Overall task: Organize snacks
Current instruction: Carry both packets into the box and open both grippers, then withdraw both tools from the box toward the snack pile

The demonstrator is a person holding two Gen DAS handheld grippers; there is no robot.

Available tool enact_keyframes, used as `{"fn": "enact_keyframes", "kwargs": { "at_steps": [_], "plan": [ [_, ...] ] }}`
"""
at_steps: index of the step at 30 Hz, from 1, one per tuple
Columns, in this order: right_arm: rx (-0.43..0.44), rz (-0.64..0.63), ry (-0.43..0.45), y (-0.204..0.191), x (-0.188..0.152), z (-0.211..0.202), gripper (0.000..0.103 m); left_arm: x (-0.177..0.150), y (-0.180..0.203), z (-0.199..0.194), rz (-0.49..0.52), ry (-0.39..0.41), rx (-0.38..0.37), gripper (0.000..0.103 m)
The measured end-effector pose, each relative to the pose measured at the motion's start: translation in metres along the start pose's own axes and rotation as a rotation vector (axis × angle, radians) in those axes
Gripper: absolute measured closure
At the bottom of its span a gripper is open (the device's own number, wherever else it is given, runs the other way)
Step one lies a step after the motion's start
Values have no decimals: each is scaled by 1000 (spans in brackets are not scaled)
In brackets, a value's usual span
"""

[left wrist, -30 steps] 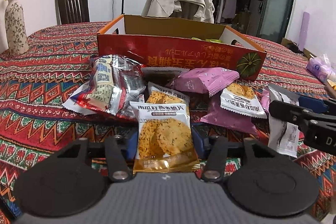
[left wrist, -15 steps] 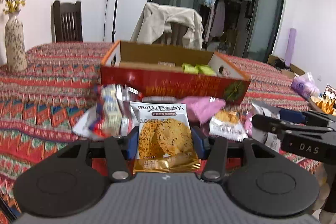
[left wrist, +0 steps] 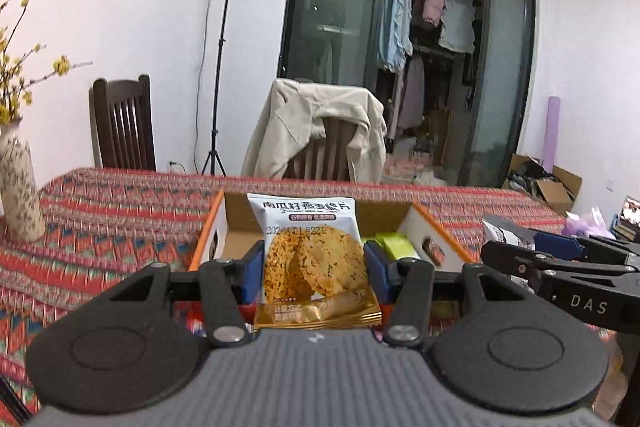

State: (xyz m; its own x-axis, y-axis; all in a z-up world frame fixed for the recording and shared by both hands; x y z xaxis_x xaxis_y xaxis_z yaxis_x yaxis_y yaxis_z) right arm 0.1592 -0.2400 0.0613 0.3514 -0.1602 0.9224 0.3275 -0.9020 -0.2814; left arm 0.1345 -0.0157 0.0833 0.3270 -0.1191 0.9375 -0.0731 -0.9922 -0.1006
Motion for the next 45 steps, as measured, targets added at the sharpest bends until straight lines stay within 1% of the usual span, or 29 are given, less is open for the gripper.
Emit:
{"fn": "enact_keyframes", "kwargs": {
  "at_steps": [6,11,15,19,22,25,28,30,31,32,33,34,35,36,39,42,45],
  "plan": [
    [-21,28,5,0,28,41,45,28,-2,28,-20,34,10,50],
    [-48,59,-9,3,37,83,45,37,-5,57,-36,42,38,50],
    [-67,90,-23,11,34,115,45,31,-14,88,-53,28,76,50],
    [-75,129,-36,26,24,142,45,14,-27,111,-68,16,134,50],
    [-66,146,-49,34,15,155,45,3,-34,126,-96,-11,125,50],
    [-64,152,-73,39,10,165,45,-3,-37,135,-91,-40,113,50],
    [-68,148,-90,42,5,167,45,-9,-35,138,-85,-46,101,49],
    [-67,145,-101,42,2,167,43,-13,-36,136,-88,-44,96,45],
    [-65,143,-104,42,1,167,43,-14,-35,135,-87,-37,94,36],
    [-69,140,-101,41,-1,166,40,-14,-33,131,-88,-29,100,22],
    [-74,134,-102,41,-1,166,29,-14,-34,129,-90,-20,109,15],
    [-75,132,-103,41,-3,164,13,-13,-35,127,-92,-9,118,5],
    [-70,136,-102,41,-4,163,6,-13,-35,124,-93,4,124,0],
    [-63,139,-99,41,-5,162,1,-13,-34,121,-92,16,123,0],
    [-61,133,-94,39,-6,160,0,-12,-32,115,-94,29,116,0],
    [-65,120,-97,37,-8,158,0,-12,-29,115,-76,21,121,0],
    [-60,113,-98,35,-8,154,0,-12,-30,113,-83,11,119,0]
  ]
}}
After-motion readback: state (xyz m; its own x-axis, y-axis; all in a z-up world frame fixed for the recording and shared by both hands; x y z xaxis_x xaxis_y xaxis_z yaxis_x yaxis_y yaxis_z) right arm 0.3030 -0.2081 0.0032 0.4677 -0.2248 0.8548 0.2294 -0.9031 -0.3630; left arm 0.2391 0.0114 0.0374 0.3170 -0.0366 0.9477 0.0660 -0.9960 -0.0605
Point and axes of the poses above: each gripper's, at about its wrist camera, not at the fingertips, and z roughly the way its jaws point, y to its right, x to its top, the point moved 2 cm from there along z, roughly the way its jaws point, and after that the axes turned 13 degrees about z, right-handed, at the moved point
